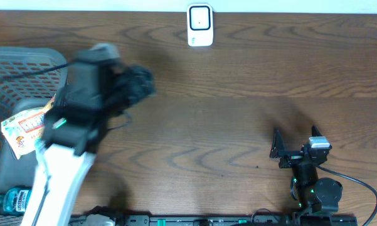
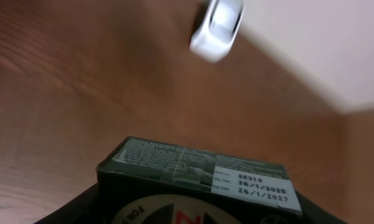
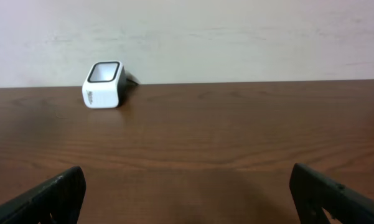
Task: Scan the item barcode
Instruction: 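Lift the box out and carry it toward the white scanner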
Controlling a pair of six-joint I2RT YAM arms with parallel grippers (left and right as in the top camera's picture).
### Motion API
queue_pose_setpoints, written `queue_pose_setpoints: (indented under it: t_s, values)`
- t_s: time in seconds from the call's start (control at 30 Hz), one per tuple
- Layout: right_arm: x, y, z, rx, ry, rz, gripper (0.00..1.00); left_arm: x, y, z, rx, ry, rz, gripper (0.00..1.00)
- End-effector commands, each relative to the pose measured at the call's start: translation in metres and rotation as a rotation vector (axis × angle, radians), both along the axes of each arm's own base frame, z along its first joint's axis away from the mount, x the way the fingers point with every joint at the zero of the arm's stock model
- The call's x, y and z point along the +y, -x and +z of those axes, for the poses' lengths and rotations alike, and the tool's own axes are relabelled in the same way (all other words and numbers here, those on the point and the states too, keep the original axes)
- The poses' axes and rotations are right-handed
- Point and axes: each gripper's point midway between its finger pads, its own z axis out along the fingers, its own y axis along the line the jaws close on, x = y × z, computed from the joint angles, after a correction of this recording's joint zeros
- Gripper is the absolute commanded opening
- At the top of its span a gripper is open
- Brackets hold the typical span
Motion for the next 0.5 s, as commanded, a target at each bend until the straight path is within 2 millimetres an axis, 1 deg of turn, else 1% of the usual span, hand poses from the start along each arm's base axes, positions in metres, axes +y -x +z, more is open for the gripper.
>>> queue_pose_setpoints:
  t_s: [0.0, 0.03, 0.07, 0.1, 0.13, 0.17, 0.23, 0.27, 0.33, 0.4, 0.47]
  values:
    - [0.002, 0.0, -0.001, 0.001, -0.012, 0.006, 0.99, -0.032, -0.01, -0.048, 0.054, -0.236, -0.181, 0.67]
    - [0.002, 0.0, -0.001, 0.001, -0.012, 0.006, 0.99, -0.041, -0.011, -0.062, 0.082, -0.274, -0.235, 0.67]
    - [0.002, 0.0, -0.001, 0.001, -0.012, 0.006, 0.99, -0.046, -0.011, -0.073, 0.104, -0.295, -0.266, 0.67]
    - [0.002, 0.0, -0.001, 0.001, -0.012, 0.006, 0.99, -0.052, -0.012, -0.087, 0.138, -0.319, -0.298, 0.67]
    - [0.002, 0.0, -0.001, 0.001, -0.012, 0.006, 0.99, -0.055, -0.013, -0.098, 0.165, -0.336, -0.318, 0.67]
    - [0.002, 0.0, -0.001, 0.001, -0.012, 0.006, 0.99, -0.059, -0.014, -0.114, 0.2, -0.363, -0.349, 0.67]
    - [0.002, 0.0, -0.001, 0.001, -0.012, 0.006, 0.99, -0.063, -0.018, -0.134, 0.235, -0.4, -0.397, 0.67]
    - [0.002, 0.0, -0.001, 0.001, -0.012, 0.006, 0.99, -0.064, -0.019, -0.142, 0.246, -0.416, -0.421, 0.67]
    - [0.002, 0.0, -0.001, 0.001, -0.012, 0.006, 0.99, -0.071, -0.019, -0.158, 0.26, -0.444, -0.526, 0.67]
    - [0.002, 0.0, -0.001, 0.001, -0.012, 0.006, 0.99, -0.079, -0.015, -0.172, 0.269, -0.451, -0.647, 0.67]
    - [0.002, 0.0, -0.001, 0.001, -0.012, 0.006, 0.99, -0.089, -0.009, -0.18, 0.266, -0.437, -0.763, 0.67]
